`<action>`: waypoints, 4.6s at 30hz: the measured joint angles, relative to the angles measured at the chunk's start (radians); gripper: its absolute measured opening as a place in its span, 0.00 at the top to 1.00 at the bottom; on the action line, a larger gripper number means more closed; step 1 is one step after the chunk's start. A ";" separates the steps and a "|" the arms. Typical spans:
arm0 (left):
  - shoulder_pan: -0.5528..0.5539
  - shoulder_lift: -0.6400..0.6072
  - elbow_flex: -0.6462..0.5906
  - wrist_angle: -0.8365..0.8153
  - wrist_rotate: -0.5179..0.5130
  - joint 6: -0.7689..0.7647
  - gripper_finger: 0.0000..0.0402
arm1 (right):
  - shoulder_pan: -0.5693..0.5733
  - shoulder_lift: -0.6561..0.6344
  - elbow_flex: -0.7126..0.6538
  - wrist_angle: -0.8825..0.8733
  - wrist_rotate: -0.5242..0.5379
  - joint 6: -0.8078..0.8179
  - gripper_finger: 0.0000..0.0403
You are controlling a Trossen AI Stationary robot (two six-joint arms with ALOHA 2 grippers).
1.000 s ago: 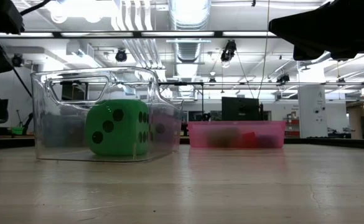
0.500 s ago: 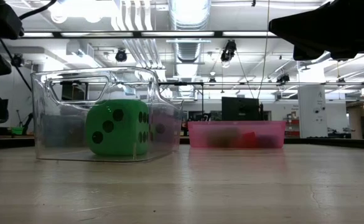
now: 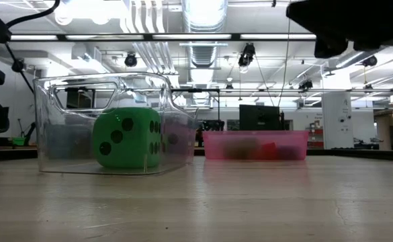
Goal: Pick & Place Toys
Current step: Put the red game piece into the pink bin
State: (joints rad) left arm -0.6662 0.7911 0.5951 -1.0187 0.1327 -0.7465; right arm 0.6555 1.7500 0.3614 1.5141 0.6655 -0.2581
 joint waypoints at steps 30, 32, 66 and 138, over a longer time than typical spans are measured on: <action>0.000 0.167 -0.016 0.015 0.092 0.221 0.07 | -0.032 0.000 0.121 -0.033 0.008 -0.007 0.96; 0.000 0.169 -0.037 0.015 0.105 0.211 0.07 | -0.032 0.000 0.121 -0.034 0.008 -0.002 0.96; 0.019 0.169 -0.110 0.256 0.011 0.094 0.07 | -0.032 0.000 0.121 -0.034 0.008 0.000 0.96; -0.128 0.315 -0.170 0.296 0.024 -0.163 0.10 | -0.038 0.000 0.121 -0.413 0.282 0.778 0.96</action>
State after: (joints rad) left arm -0.7940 1.1061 0.4254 -0.7227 0.1566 -0.9098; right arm 0.6174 1.7496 0.4824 1.1012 0.9477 0.5201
